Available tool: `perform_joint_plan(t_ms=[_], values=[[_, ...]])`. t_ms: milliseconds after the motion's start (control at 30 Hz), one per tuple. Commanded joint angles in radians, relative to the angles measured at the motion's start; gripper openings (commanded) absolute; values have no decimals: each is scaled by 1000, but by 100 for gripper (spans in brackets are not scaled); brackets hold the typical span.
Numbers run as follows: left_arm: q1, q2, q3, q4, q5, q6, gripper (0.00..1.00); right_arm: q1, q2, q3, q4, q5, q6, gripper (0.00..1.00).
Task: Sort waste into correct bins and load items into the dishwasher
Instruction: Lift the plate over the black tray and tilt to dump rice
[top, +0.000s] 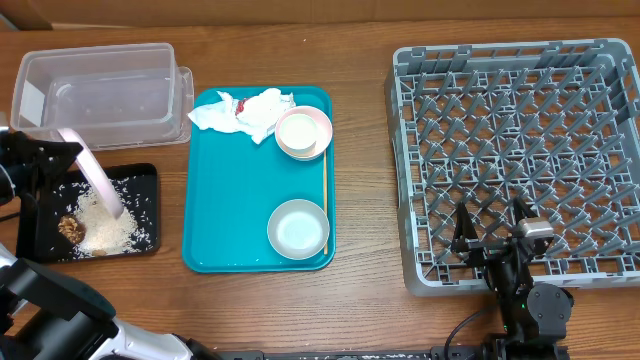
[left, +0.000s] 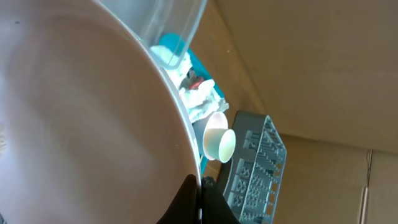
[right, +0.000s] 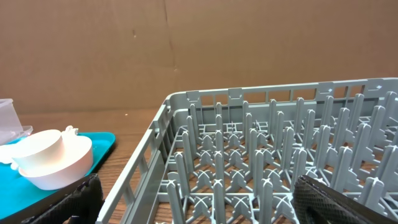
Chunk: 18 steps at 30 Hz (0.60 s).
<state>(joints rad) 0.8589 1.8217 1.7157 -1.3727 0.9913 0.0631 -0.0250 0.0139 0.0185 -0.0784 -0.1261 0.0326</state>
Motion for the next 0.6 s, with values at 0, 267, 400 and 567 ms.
perform_joint_plan(t_ms=[0,267,400,567], values=[[-2,13,19,-18,114,90,4,-3,-11,-10,5,1,-3,100],[3,14,19,-60,70,154,4,-3,-11,-10,6,1,-3,100],[6,16,19,-61,97,131,4,-3,-11,-10,6,1,-3,100],[8,15,19,-51,17,74,4,-3,-11,-10,6,1,-3,100]])
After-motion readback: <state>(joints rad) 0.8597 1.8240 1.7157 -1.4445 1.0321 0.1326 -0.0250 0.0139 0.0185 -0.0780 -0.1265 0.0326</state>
